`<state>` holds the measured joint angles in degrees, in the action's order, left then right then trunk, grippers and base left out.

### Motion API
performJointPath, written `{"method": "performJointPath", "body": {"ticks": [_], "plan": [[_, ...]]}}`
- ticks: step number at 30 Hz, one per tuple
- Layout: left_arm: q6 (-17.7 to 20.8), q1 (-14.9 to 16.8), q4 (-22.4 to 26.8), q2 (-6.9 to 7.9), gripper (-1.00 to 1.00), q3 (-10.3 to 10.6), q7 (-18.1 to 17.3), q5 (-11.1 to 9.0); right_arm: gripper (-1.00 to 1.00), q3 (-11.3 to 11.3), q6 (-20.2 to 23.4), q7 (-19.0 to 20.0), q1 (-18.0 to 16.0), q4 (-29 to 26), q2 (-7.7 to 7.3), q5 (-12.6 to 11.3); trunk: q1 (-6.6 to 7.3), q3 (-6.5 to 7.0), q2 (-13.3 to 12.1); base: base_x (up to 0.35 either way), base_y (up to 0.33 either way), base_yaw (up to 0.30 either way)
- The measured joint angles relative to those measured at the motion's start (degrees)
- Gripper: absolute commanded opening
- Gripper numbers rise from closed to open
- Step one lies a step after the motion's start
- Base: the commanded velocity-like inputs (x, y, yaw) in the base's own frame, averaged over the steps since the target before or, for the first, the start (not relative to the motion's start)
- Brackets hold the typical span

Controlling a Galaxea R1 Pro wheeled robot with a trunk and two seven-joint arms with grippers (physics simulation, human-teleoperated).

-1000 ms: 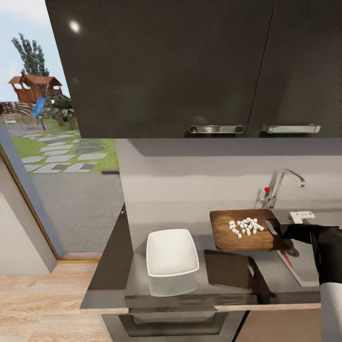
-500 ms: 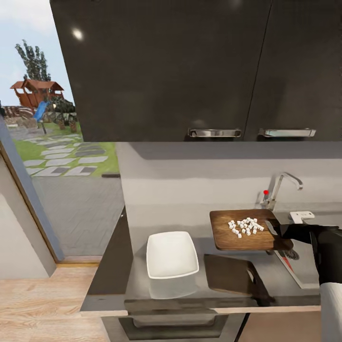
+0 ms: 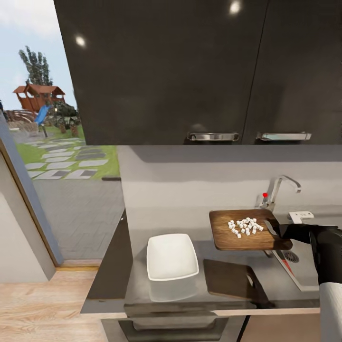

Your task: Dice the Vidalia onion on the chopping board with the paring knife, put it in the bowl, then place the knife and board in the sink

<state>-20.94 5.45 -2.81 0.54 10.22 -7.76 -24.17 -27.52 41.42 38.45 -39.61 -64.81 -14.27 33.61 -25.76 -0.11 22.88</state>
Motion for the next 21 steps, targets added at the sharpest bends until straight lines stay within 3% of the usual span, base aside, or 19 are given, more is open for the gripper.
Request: {"method": "performJointPath", "body": {"ticks": [21], "plan": [[-0.08,0.00,0.04,0.00,1.00,0.00,0.00,0.00,-1.00,0.02,-0.01,0.05,0.00,0.04,0.02,0.28,0.00,1.84,0.00,0.000,0.000,0.000]]}}
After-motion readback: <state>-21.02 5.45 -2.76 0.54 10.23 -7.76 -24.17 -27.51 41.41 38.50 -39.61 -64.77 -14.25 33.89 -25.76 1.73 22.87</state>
